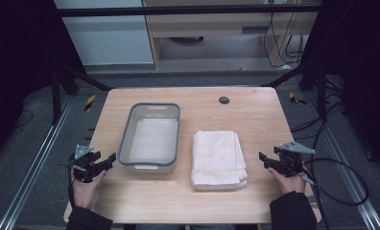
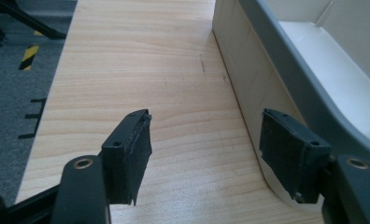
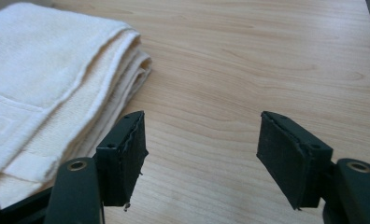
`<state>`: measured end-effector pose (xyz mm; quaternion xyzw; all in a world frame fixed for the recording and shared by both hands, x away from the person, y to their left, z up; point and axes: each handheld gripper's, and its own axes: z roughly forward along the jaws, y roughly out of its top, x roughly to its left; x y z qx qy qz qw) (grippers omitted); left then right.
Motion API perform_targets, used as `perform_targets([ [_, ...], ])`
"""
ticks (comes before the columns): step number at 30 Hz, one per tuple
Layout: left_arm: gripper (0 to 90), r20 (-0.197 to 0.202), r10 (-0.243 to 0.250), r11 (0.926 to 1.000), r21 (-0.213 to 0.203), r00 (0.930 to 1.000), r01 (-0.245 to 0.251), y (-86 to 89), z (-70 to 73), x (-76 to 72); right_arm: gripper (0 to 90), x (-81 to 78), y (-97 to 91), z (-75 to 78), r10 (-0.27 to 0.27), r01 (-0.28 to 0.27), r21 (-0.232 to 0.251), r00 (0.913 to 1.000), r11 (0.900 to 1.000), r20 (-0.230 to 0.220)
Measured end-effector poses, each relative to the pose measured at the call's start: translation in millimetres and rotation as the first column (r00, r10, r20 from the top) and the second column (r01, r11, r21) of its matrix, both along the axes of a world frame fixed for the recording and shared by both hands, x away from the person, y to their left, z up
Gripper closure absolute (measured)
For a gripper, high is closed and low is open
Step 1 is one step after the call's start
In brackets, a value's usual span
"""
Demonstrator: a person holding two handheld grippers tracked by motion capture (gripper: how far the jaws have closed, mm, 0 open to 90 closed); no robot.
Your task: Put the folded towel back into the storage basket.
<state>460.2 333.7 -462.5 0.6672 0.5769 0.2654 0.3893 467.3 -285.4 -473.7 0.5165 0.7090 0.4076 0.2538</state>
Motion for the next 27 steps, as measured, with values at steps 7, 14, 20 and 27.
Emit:
perform_targets([
  [7,34.9,0.042,0.012,0.9998,-0.019,0.9990,-0.011,2.2,7.7,-6.1,33.5,-2.8,2.7,3.1,-0.002,0.002,0.005,0.9998,1.0000,0.018],
  [14,35.9,0.072,0.011,0.9993,-0.036,0.9974,-0.008,-1.3,14.1,-11.3,35.7,-2.4,3.5,1.8,0.013,-0.013,-0.018,0.9998,0.9998,0.017],
  [20,35.6,0.093,0.000,0.9994,-0.034,0.9957,0.003,-5.4,19.6,-13.7,35.1,-3.0,2.3,4.0,0.008,-0.009,0.007,0.9998,0.9999,0.018],
  [27,35.7,0.118,-0.016,0.9990,-0.038,0.9929,0.021,-8.8,30.1,-13.7,34.9,-0.5,1.0,7.9,0.016,-0.017,0.023,0.9994,0.9996,0.032],
])
